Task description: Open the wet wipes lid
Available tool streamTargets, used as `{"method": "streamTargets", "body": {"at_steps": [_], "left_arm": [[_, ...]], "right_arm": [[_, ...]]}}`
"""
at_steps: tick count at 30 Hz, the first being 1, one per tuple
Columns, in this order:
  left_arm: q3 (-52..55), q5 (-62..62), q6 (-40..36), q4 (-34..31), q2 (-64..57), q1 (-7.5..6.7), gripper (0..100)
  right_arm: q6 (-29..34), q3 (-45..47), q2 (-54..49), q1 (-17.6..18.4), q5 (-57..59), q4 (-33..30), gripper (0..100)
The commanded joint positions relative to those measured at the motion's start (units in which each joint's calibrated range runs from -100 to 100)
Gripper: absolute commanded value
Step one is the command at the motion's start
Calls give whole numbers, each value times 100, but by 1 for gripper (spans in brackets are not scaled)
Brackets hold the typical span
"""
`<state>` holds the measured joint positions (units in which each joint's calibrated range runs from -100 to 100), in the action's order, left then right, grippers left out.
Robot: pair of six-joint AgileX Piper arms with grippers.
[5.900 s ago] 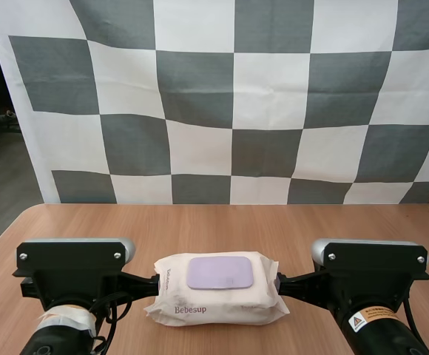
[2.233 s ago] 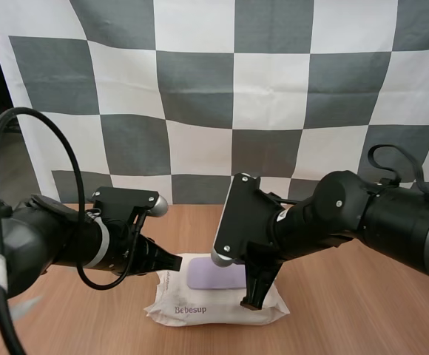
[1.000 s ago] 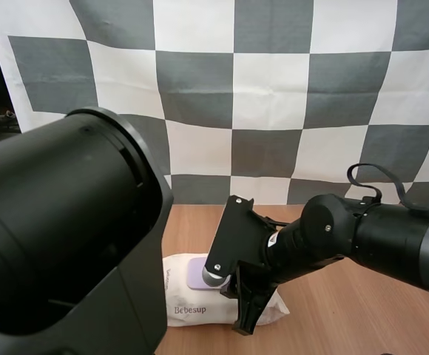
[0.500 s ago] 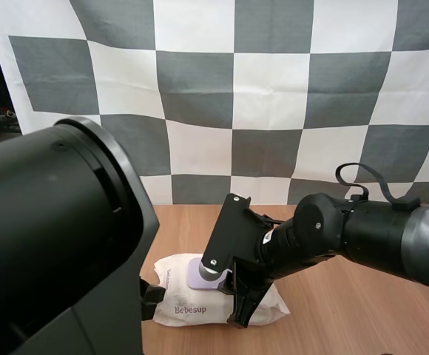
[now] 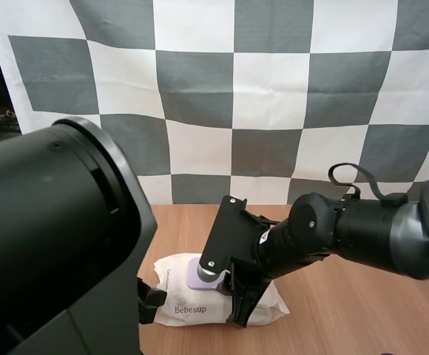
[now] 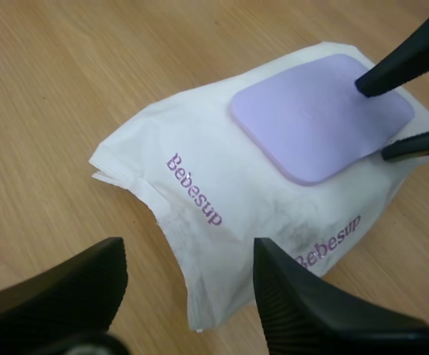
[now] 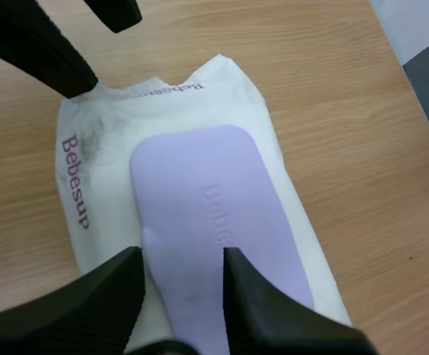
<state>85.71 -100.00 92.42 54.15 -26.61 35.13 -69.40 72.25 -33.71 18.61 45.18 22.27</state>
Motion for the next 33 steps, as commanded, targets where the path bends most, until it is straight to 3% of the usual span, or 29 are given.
{"method": "streamTargets", "body": {"at_steps": [1, 9, 14, 18, 29, 33], "left_arm": [[13, 0, 87, -6, -2, -4, 84], [90, 0, 87, 12, -2, -26, 84], [132, 0, 87, 267, -2, -507, 84], [144, 118, 87, 297, -2, -752, 84], [160, 468, 87, 491, -2, -775, 84], [322, 708, 87, 534, -2, -930, 84]], "right_arm": [[-6, -2, 119, 90, -22, -3, 59], [4, -85, 142, 122, -133, -6, 59], [4, -85, 142, 122, -133, -6, 59], [13, -85, 142, 122, -133, -31, 59], [13, -85, 142, 122, -168, -31, 59], [13, -85, 142, 122, -168, -31, 59]]}}
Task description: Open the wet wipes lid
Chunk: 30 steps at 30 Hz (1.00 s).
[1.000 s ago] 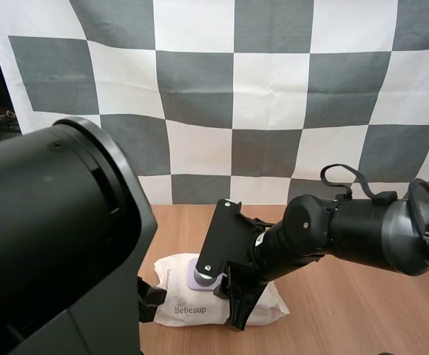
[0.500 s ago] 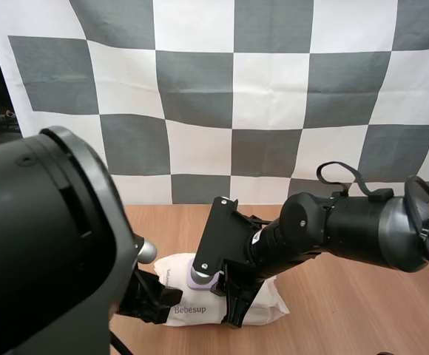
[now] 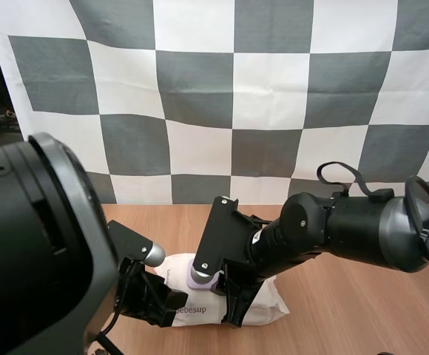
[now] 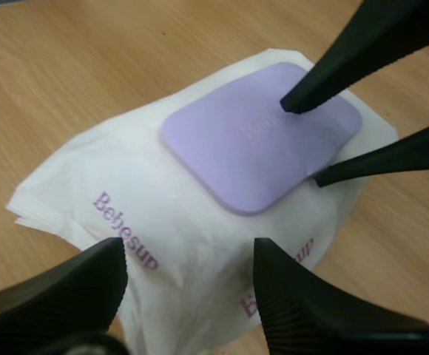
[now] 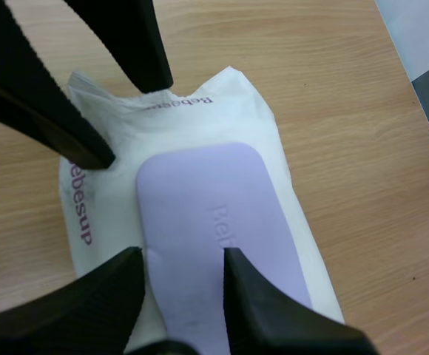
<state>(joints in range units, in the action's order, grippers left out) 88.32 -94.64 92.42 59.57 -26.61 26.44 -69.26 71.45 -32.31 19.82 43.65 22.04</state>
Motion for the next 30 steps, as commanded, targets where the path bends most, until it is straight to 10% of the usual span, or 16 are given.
{"method": "streamTargets", "body": {"at_steps": [1, 5, 18, 27, 30], "left_arm": [[130, 291, 87, -7, -2, -111, 84], [194, 695, 87, 29, -2, -301, 84], [194, 989, 87, 275, -2, -302, 82], [194, 754, 87, 337, -2, -358, 28], [194, 771, 87, 322, -2, -358, 25]], "right_arm": [[-1, -6, 2, 1, -15, -8, 59], [-1, -6, 2, 1, -15, -8, 59], [-1, -6, 2, 1, -32, -57, 59], [-1, -6, 2, 1, -15, -57, 59], [-1, -6, 2, 1, -15, -57, 59]]}}
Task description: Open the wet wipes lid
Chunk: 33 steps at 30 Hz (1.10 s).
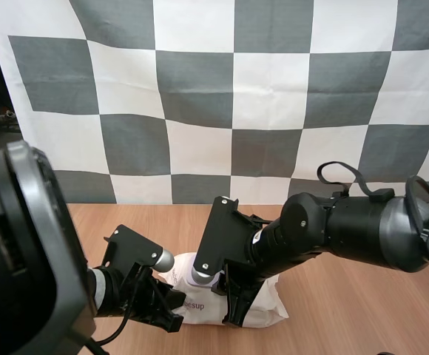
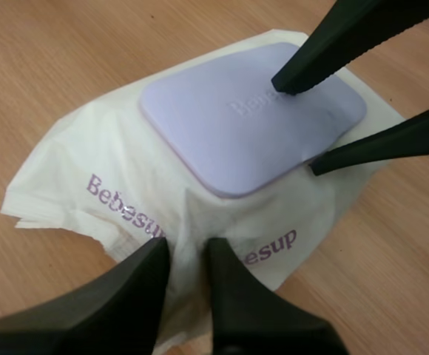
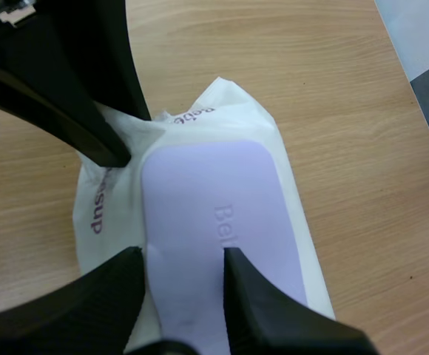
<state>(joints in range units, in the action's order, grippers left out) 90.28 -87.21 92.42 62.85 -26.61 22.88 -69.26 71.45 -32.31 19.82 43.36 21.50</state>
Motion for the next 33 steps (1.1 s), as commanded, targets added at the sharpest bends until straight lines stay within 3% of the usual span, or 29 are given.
{"method": "streamTargets", "body": {"at_steps": [1, 4, 7, 13, 26, 33], "left_arm": [[-1, 28, 87, -6, -2, -3, 25], [-1, 28, 87, -6, -2, -3, 21], [-1, 28, 87, 16, -2, -3, 0], [-1, -8, 87, 16, -2, -3, 0], [-1, -248, 87, 198, -2, -3, 0], [-1, -460, 87, 199, -2, -3, 0]], "right_arm": [[-1, -6, 2, 1, 14, -3, 59], [-1, -6, 2, 1, -2, -44, 59], [-1, -6, 2, 1, 68, -86, 59], [-47, -6, 2, 1, 248, -317, 58], [-47, -6, 97, 1, 73, -172, 55], [-47, -6, 266, 66, -65, -357, 48]]}}
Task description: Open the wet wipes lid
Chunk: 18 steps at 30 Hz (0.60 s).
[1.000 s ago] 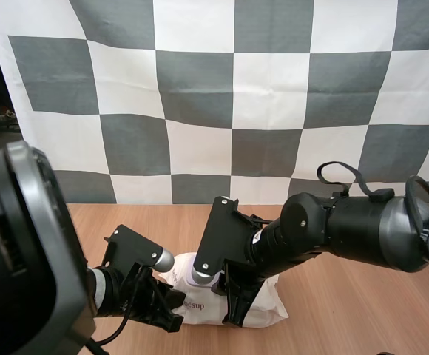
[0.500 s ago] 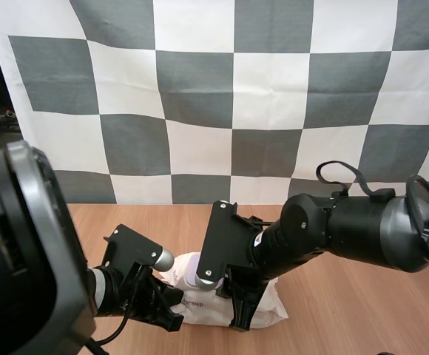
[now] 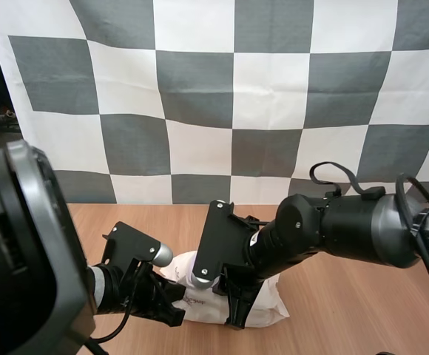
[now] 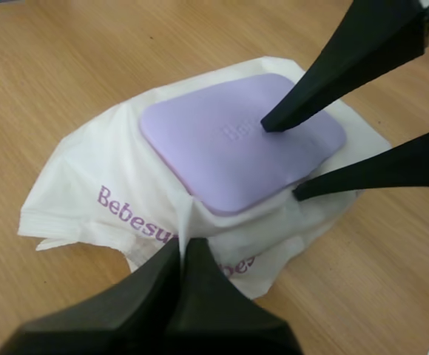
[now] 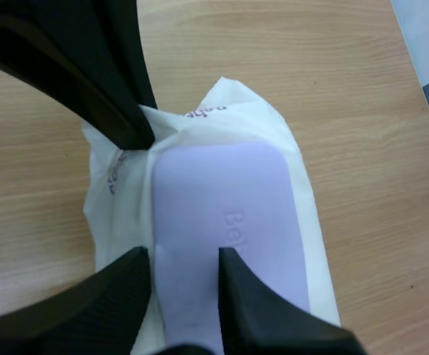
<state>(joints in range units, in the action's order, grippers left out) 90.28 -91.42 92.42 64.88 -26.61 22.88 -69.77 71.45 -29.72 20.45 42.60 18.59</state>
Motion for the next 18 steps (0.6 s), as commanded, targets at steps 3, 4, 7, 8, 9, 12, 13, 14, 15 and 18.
{"method": "streamTargets", "body": {"at_steps": [3, 4, 7, 8, 9, 12, 13, 14, 15, 18], "left_arm": [[-1, -55, 87, 34, -2, -3, 0], [-1, -55, 87, 47, -2, -3, 0], [-1, -55, 87, 47, -2, -3, 0], [-1, -55, 87, 47, -2, -3, 0], [-1, -55, 87, 47, -2, -3, 0], [-1, -55, 87, 47, -2, -3, 0], [-1, -55, 87, 47, -2, -3, 0], [-1, -55, 87, 47, -2, -3, 0], [-1, -55, 87, 47, -2, -3, 0], [-1, -55, 87, 47, -2, -3, 0]], "right_arm": [[12, -6, 81, 4, -8, -94, 43], [12, -6, 114, 4, -21, -94, 42], [24, -6, 129, 4, -49, -194, 39], [24, -6, 129, 4, -68, -192, 37], [24, -6, 129, 4, -77, -192, 35], [42, -6, 129, 4, -98, -275, 22], [42, -6, 129, 4, -110, -345, 16], [42, -6, 129, 4, -159, -382, 10], [42, -6, 129, 4, -204, -402, 5], [42, -6, 129, 4, -353, -402, 0]]}}
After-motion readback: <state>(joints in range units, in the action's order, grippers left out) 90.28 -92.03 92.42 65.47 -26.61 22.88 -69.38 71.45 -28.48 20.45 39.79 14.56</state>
